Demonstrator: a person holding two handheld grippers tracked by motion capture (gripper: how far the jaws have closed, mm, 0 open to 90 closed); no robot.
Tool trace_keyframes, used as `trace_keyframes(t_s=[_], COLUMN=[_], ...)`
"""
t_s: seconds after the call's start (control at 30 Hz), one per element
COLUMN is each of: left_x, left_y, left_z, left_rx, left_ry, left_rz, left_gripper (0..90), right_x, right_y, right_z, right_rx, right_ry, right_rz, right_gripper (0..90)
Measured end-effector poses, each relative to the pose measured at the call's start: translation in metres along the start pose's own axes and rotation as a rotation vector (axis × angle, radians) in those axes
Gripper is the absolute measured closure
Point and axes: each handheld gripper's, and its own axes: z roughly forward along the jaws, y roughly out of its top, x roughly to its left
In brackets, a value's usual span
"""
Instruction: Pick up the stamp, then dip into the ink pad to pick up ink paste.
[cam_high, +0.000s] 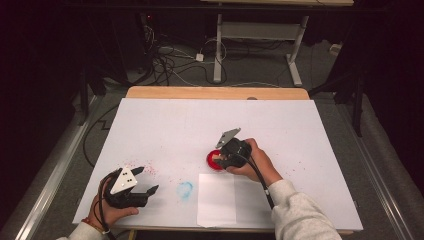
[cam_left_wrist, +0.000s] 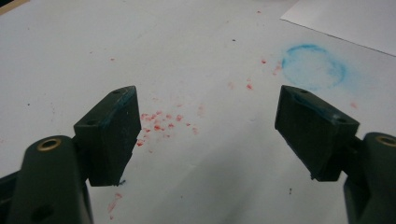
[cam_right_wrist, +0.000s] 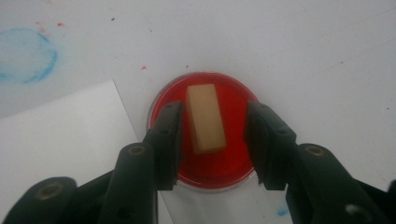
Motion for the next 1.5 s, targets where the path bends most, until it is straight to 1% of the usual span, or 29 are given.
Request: trace_keyframes(t_s=[0.03,0.07,0.1,0.13,0.23,0.3,0.33,0.47,0.6,0.8,0.93,1.0,1.13,1.23,1.27,1.3,1.37,1.4,1.5], left_x=[0.000,0.000,0.000,0.000,0.001,0.001,0.001,0.003,0.004,0.004,0.004,0.004,0.003,0.002,0.002,0.002,0.002,0.002,0.001], left_y=[0.000,0.000,0.000,0.000,0.000,0.000,0.000,-0.001,-0.002,-0.003,-0.004,-0.005,-0.004,-0.005,-0.005,-0.006,-0.006,-0.006,-0.006], left_z=[0.000,-0.001,-0.001,-0.001,-0.001,-0.001,-0.001,-0.003,-0.002,-0.001,-0.001,-0.001,0.000,0.000,0.000,0.000,-0.001,-0.001,-0.001], left_rx=[0.003,0.004,0.004,0.003,0.004,0.011,0.011,0.010,0.009,0.016,0.019,0.020,0.022,0.024,0.024,0.028,0.024,0.024,0.026], left_ry=[-0.002,-0.002,-0.002,-0.002,-0.006,-0.002,-0.002,-0.005,-0.010,-0.020,-0.021,-0.022,-0.028,-0.030,-0.030,-0.028,-0.026,-0.026,-0.024], left_rz=[0.001,0.002,0.004,0.004,0.006,0.013,0.013,0.004,-0.001,0.001,0.002,0.001,0.002,0.008,0.008,0.005,0.000,0.000,0.001], left_gripper=[21.7,22.2,22.7,22.7,22.7,22.7,22.7,22.7,22.7,22.7,22.7,22.7,22.7,22.7,22.7,22.7,22.7,22.7,22.6], right_x=[0.000,0.000,0.000,0.000,-0.001,0.000,-0.001,-0.001,-0.003,-0.002,-0.002,-0.001,-0.001,-0.001,-0.002,-0.003,-0.005,-0.005,-0.006], right_y=[0.001,0.001,0.001,0.001,0.001,0.001,0.001,0.001,0.001,0.000,0.000,0.000,0.000,-0.001,-0.002,-0.002,-0.002,-0.001,0.000], right_z=[0.001,0.003,0.003,0.005,0.008,0.010,0.010,0.011,0.011,0.012,0.012,0.012,0.011,0.004,0.001,-0.005,-0.014,-0.018,-0.033], right_rx=[0.000,0.001,0.008,0.013,0.027,0.028,0.018,0.015,0.023,0.022,0.024,0.024,0.015,-0.017,-0.032,-0.056,-0.073,-0.085,-0.109], right_ry=[0.000,-0.010,-0.008,0.005,0.009,0.021,0.022,0.039,0.042,0.046,0.038,0.039,0.030,0.014,0.014,0.009,-0.003,-0.008,-0.028], right_rz=[0.001,-0.006,0.006,0.011,0.008,0.006,-0.005,0.027,0.048,0.060,0.055,0.060,0.060,0.065,0.078,0.090,0.089,0.102,0.105], right_gripper=[61.1,63.9,65.8,67.4,71.0,74.1,75.0,75.7,76.0,76.1,76.1,76.1,76.0,76.0,76.0,76.0,76.0,76.0,75.9])
